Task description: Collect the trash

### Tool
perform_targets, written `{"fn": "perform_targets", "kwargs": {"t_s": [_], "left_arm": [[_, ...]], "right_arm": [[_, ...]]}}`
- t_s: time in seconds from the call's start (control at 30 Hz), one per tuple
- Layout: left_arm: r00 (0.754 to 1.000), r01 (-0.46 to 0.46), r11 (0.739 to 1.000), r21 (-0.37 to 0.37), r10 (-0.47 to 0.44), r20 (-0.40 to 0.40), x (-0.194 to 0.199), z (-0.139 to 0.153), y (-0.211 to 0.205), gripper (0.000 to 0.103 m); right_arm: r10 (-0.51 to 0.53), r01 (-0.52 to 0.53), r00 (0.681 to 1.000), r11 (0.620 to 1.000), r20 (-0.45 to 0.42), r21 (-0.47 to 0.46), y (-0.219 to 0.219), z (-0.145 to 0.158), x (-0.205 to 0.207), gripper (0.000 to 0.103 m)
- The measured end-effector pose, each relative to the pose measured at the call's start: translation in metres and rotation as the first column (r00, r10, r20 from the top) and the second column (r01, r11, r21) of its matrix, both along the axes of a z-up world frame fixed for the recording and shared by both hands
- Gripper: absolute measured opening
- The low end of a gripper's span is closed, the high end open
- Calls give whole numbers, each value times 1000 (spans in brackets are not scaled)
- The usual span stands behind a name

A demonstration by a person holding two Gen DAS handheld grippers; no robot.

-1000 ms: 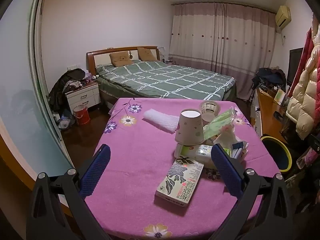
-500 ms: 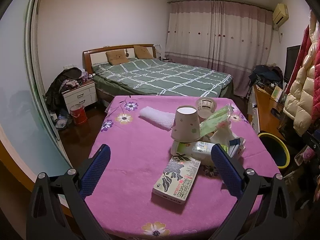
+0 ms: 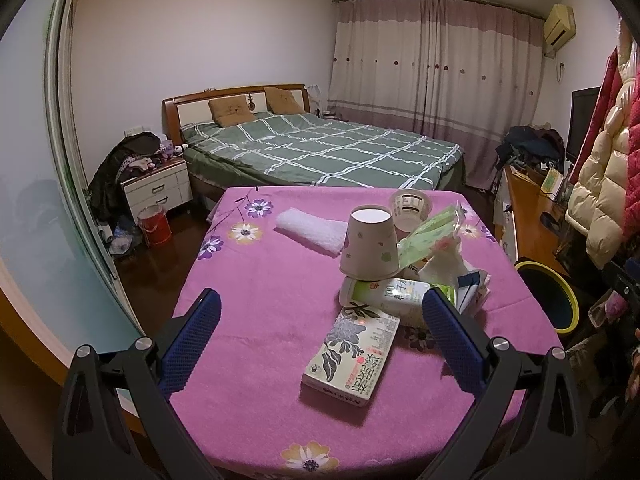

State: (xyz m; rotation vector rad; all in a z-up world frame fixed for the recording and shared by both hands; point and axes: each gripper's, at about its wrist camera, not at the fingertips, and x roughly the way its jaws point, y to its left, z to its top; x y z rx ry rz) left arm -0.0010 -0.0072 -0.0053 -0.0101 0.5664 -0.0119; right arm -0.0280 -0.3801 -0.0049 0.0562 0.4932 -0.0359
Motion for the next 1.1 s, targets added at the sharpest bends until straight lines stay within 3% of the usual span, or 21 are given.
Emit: {"fn": "perform_targets", "kwargs": {"t_s": [1.1], "left_arm": [[1000, -8, 1000, -3, 8, -8, 1, -7, 3, 99]], "right_arm": [[9, -9, 1000, 1000, -8, 3, 0, -5, 6, 97]]}}
